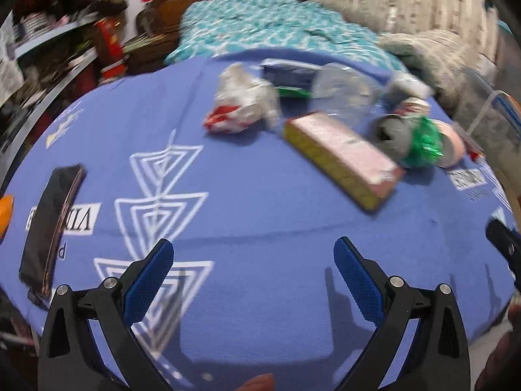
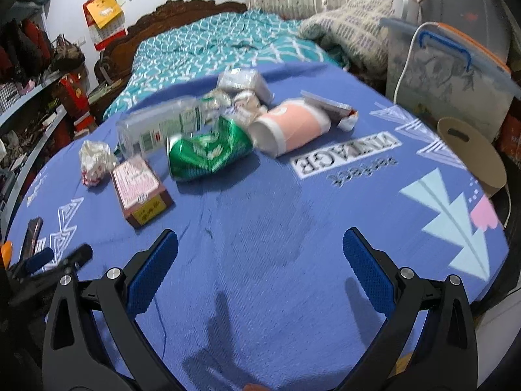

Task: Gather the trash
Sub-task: 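Move both tools toward the trash on the blue bedspread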

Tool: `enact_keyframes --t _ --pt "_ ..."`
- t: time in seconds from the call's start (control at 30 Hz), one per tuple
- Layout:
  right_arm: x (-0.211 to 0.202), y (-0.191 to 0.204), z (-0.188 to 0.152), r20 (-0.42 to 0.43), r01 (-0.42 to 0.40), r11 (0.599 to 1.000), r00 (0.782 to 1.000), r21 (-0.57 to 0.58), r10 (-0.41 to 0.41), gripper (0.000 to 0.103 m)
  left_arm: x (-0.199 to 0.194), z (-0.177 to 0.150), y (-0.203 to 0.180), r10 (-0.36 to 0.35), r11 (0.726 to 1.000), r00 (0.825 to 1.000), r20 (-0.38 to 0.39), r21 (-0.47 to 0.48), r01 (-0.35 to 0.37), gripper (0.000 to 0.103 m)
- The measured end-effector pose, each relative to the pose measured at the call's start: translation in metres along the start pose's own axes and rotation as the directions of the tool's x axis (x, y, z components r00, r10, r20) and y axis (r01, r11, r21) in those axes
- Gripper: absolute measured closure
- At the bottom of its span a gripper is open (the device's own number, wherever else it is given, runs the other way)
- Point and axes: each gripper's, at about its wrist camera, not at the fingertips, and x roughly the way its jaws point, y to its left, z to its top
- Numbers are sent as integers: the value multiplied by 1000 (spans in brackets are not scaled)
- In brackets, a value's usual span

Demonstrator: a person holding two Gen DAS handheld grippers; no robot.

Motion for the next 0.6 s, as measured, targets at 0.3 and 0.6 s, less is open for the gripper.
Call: enact_keyframes --t 0.3,0.6 --pt "22 6 -19 -104 -28 1000 994 13 29 3 8 -19 -3 -7 1000 998 -59 27 9 9" --pt "25 7 -33 -121 -41 999 992 15 42 3 2 -26 -5 -20 999 999 -36 42 21 8"
